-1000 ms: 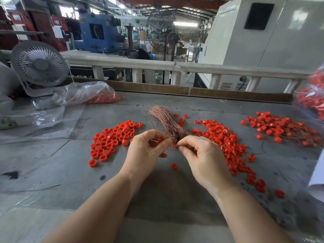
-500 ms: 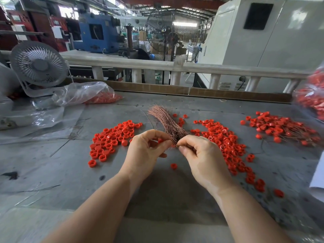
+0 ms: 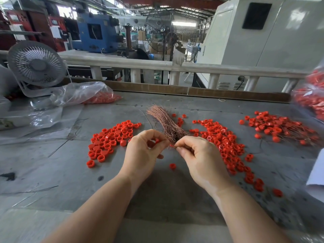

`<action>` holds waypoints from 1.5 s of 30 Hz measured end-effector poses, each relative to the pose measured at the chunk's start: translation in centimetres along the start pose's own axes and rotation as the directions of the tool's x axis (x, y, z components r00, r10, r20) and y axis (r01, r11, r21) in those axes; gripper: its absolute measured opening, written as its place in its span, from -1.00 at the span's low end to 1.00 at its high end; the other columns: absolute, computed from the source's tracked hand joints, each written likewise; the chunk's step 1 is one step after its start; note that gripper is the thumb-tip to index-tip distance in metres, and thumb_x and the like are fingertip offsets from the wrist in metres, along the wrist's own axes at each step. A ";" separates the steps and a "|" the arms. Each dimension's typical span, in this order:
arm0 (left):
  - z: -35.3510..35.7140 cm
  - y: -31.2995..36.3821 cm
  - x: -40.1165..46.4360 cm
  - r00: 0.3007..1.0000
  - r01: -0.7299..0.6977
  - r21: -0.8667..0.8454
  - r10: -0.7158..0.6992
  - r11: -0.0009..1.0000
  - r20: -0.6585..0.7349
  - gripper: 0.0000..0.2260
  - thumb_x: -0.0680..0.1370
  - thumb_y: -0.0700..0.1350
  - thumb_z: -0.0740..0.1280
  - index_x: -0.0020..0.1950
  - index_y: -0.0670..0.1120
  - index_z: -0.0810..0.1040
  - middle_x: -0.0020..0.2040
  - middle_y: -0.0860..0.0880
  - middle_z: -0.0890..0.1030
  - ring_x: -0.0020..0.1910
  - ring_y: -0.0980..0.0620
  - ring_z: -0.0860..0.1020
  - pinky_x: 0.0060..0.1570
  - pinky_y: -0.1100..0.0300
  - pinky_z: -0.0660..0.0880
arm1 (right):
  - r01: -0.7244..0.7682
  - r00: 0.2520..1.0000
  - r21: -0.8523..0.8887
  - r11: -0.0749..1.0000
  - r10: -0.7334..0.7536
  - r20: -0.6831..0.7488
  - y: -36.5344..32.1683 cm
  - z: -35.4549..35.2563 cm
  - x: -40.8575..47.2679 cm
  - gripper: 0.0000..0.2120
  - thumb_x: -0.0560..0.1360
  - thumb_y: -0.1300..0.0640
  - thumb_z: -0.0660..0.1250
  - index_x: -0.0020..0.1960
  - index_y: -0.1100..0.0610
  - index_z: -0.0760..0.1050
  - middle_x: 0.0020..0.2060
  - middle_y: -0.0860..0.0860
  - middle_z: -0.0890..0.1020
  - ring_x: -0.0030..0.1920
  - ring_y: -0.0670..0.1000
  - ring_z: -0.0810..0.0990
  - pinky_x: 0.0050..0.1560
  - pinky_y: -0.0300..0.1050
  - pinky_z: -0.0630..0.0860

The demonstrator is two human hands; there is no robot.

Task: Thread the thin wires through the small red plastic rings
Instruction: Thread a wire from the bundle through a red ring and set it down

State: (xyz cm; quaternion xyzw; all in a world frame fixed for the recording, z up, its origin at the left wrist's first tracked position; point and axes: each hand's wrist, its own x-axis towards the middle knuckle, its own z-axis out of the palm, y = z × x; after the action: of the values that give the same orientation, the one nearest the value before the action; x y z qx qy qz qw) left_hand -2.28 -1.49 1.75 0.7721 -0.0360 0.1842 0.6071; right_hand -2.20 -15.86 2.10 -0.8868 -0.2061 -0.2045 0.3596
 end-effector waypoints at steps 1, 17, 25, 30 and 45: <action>0.0 0.0 0.0 1.000 -0.001 0.011 0.001 1.000 -0.006 -0.78 0.42 -0.30 0.43 -0.30 0.01 0.55 -0.28 -0.08 0.58 -0.44 0.12 0.52 -0.45 0.46 0.40 | -0.002 1.000 0.005 1.000 0.002 0.007 0.0 0.0 0.0 -0.90 0.45 0.26 0.35 -0.17 0.10 0.60 -0.35 -0.18 0.49 -0.20 -0.05 0.48 -0.13 -0.10 0.41; -0.1 0.0 0.1 0.936 0.349 -0.546 -0.259 0.761 0.238 -0.78 0.50 -0.42 0.23 -0.02 -0.19 0.60 -0.27 -0.08 0.64 -0.31 0.10 0.62 -0.25 0.33 0.56 | -0.022 0.988 0.047 0.999 0.028 -0.150 0.6 0.2 0.3 -0.89 0.44 0.31 0.35 -0.18 0.14 0.59 -0.27 -0.02 0.62 -0.17 0.04 0.55 -0.08 0.02 0.49; -0.4 0.5 0.2 0.898 0.440 -0.674 -0.314 0.594 0.310 -0.80 0.47 -0.43 0.22 -0.03 -0.26 0.58 -0.26 -0.12 0.66 -0.29 0.08 0.64 -0.25 0.31 0.58 | -0.009 0.987 0.053 0.999 0.017 -0.161 0.6 0.2 0.4 -0.90 0.45 0.32 0.35 -0.17 0.17 0.58 -0.24 0.02 0.59 -0.14 0.07 0.54 -0.08 0.06 0.47; -0.4 0.5 0.3 0.890 0.456 -0.669 -0.321 0.587 0.325 -0.81 0.43 -0.41 0.25 -0.04 -0.25 0.59 -0.27 -0.12 0.66 -0.30 0.08 0.64 -0.26 0.31 0.58 | -0.009 0.986 0.054 0.998 0.018 -0.167 0.6 0.2 0.4 -0.90 0.45 0.32 0.35 -0.17 0.16 0.59 -0.25 0.01 0.58 -0.16 0.07 0.54 -0.09 0.04 0.47; -0.5 0.6 0.3 0.867 0.495 -0.697 -0.344 0.519 0.360 -0.80 0.36 -0.37 0.27 -0.06 -0.26 0.58 -0.25 -0.13 0.66 -0.30 0.07 0.64 -0.26 0.30 0.59 | 0.039 0.991 0.078 0.996 -0.028 -0.129 0.1 0.1 0.3 -0.90 0.44 0.33 0.36 -0.15 0.17 0.62 -0.24 0.02 0.58 -0.13 0.04 0.54 -0.04 -0.02 0.47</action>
State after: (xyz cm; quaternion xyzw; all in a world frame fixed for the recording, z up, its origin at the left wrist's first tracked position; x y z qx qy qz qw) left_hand -2.31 -1.08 2.49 0.4356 0.0234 -0.0708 0.8971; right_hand -1.86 -15.81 2.10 -0.8530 -0.2056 -0.2584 0.4041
